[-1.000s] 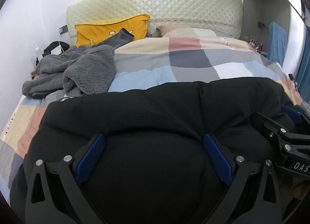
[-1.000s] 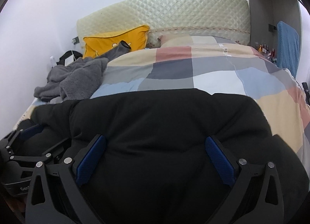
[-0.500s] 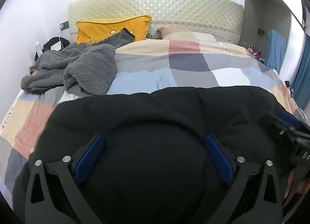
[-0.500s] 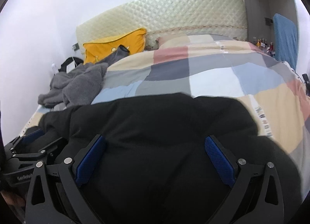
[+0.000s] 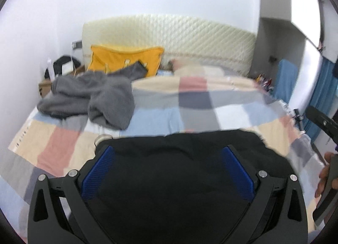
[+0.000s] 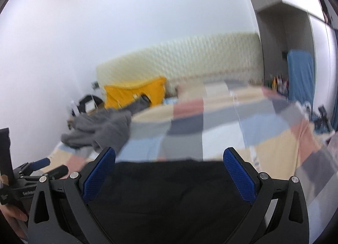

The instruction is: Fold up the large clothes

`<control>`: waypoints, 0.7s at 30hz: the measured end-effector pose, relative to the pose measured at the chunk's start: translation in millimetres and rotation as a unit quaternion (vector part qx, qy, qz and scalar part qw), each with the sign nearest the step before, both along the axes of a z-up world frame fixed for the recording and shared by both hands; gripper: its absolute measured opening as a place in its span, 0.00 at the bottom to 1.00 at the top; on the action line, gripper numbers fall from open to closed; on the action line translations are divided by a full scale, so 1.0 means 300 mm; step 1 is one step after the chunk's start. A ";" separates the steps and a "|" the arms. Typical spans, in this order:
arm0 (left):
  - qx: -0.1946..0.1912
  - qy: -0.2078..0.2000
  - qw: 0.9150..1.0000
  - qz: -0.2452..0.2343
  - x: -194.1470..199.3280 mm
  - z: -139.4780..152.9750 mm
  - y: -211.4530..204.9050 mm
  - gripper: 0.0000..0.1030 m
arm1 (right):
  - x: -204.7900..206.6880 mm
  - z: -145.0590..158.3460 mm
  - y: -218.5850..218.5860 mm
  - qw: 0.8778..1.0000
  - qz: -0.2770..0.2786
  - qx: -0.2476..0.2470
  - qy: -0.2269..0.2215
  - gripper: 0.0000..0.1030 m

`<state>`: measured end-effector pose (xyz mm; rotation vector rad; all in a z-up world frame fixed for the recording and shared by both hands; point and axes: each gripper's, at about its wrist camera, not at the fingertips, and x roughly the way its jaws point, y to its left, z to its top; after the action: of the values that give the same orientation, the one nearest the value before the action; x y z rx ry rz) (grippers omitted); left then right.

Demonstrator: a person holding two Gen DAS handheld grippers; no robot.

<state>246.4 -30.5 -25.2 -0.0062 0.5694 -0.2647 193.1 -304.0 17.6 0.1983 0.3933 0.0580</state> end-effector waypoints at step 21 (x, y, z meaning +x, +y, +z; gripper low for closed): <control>-0.033 -0.122 0.991 -0.033 -0.645 0.455 0.134 0.99 | -0.696 0.482 0.167 0.990 0.038 -0.042 -0.127 1.00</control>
<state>53.0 9.8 111.3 -0.0190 0.3182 -0.3437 -15.7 -253.9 162.3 0.0898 0.1486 0.1403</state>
